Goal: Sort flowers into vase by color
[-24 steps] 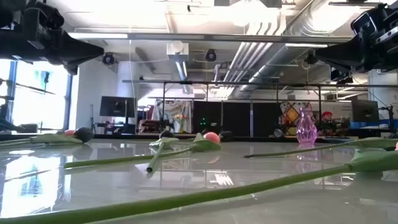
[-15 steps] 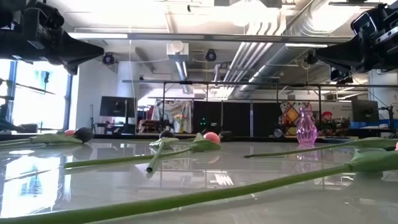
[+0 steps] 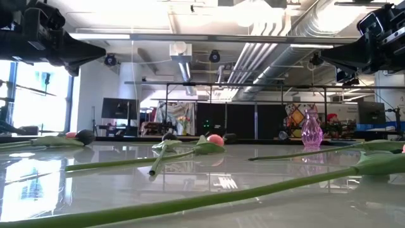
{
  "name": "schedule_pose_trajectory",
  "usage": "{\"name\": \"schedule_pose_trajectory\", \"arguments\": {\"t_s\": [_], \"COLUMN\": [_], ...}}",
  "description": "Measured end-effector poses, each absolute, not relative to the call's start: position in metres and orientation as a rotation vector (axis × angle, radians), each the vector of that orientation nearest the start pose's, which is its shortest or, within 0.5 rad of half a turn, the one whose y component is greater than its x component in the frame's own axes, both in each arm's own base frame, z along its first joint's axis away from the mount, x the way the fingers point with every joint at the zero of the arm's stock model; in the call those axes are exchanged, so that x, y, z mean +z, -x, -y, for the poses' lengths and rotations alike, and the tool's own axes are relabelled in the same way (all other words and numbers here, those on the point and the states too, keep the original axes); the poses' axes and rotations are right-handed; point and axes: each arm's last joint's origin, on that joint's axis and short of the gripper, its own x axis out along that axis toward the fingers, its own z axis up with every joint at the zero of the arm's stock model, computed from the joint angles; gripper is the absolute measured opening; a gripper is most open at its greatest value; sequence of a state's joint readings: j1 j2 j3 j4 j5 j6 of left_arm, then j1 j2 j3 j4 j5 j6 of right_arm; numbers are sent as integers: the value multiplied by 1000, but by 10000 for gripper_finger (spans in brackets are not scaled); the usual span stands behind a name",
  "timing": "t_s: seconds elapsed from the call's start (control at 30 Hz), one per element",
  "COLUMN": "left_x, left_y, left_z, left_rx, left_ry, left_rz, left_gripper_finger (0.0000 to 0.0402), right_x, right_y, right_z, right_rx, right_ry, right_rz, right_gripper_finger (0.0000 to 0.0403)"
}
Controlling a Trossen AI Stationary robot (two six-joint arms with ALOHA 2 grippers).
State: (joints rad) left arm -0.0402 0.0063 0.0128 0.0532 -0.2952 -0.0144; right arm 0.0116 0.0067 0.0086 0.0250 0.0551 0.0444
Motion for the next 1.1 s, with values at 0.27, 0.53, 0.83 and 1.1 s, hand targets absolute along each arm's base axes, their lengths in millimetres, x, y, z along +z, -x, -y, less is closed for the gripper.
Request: {"name": "schedule_pose_trajectory", "arguments": {"t_s": [0.27, 0.53, 0.83, 1.1], "left_x": [172, 172, 172, 172], "left_y": [-96, -96, -96, -96], "left_z": [-5, -5, -5, -5], "left_rx": [254, 255, 255, 254], "left_ry": [25, 24, 24, 49], "left_rz": [61, 61, 61, 64], "left_gripper_finger": [0, 0, 0, 0], "right_x": [168, 168, 168, 168], "right_y": [-98, -98, -98, -98], "right_z": [0, 0, 0, 1], "right_rx": [-43, -42, -42, -50], "right_ry": [-45, -45, -45, 40], "right_rz": [28, 28, 28, 26], "right_gripper_finger": [0, 0, 0, 0]}}
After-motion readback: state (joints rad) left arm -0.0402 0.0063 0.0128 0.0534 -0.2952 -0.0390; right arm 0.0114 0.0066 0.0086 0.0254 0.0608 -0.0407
